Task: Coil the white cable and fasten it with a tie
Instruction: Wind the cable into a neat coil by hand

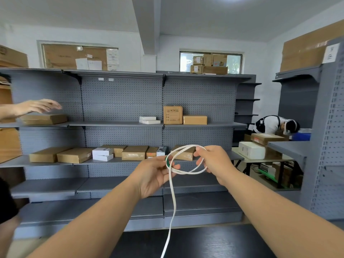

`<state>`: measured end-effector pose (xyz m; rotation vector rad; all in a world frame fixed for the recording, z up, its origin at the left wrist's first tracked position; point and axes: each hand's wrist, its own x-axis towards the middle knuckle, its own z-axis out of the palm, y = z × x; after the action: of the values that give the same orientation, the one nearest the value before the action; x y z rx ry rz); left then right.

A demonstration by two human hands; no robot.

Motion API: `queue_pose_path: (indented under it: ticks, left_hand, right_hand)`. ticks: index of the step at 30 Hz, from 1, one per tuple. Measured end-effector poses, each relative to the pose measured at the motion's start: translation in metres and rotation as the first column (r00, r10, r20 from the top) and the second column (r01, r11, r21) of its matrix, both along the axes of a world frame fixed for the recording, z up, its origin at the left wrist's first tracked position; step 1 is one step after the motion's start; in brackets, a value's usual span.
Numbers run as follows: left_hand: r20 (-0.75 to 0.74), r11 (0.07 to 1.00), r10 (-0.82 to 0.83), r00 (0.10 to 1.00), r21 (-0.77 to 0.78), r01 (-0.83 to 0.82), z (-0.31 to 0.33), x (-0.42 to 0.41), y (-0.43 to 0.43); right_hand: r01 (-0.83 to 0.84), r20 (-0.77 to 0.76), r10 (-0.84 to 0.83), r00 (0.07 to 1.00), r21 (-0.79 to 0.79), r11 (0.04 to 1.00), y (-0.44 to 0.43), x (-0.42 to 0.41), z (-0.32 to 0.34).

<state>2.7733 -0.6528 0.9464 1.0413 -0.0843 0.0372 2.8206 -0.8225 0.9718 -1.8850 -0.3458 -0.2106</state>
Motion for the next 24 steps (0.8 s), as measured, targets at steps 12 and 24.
queue_pose_path:
  ticks: [12,24]
  left_hand:
    - [0.044,0.946,0.312,0.949,0.076,-0.314,-0.006,0.016,-0.005]
    - [0.114,0.877,0.457,0.882,0.11,-0.468,-0.005,0.015,-0.022]
  right_hand:
    - [0.068,0.129,-0.064,0.99,-0.024,0.997,0.007,0.005,-0.005]
    - [0.029,-0.037,-0.028,0.999,0.03,0.999,0.008,0.005,-0.006]
